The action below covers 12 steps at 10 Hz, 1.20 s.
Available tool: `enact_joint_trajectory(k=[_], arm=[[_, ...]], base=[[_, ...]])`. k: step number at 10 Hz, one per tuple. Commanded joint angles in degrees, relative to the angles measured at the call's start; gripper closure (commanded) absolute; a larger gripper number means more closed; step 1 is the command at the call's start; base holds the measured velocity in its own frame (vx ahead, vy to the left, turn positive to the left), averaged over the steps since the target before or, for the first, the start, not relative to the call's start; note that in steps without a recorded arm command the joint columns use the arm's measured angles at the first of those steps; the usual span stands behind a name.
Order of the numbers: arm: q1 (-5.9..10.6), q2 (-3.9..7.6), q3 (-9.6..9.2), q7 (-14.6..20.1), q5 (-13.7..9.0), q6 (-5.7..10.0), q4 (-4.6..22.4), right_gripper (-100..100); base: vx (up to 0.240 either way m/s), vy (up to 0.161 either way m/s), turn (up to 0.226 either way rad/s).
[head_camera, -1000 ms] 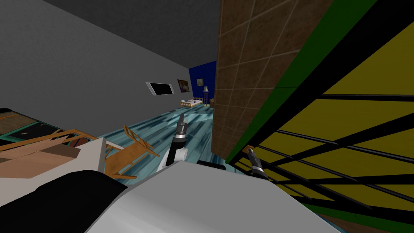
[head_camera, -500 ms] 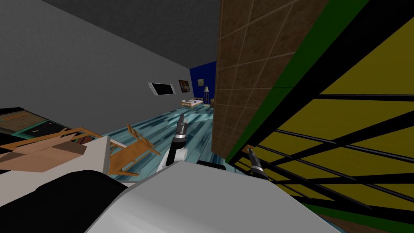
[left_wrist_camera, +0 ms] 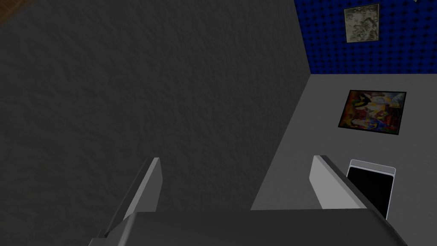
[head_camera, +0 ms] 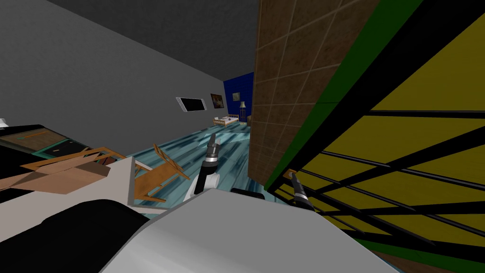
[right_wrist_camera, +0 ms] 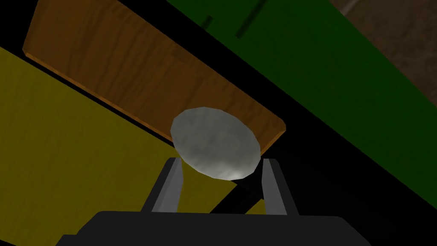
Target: Pull the door open
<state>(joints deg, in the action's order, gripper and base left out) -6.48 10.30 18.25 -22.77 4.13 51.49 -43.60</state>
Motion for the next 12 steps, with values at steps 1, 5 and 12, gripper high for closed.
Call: enact_joint_trajectory(k=[1,5,12], arm=[[-0.11,-0.38,-0.69,1.64,-0.35,-0.2,-0.16,100],[0.43,0.22,-2.56,8.21,-3.3,-0.17,0.37,100],[1.2,1.06,-5.19,17.85,-7.45,-0.13,1.12,100]], base=[[-0.027,-0.007,0.021],[-0.041,-0.012,0.033],[-0.041,-0.011,0.035]])
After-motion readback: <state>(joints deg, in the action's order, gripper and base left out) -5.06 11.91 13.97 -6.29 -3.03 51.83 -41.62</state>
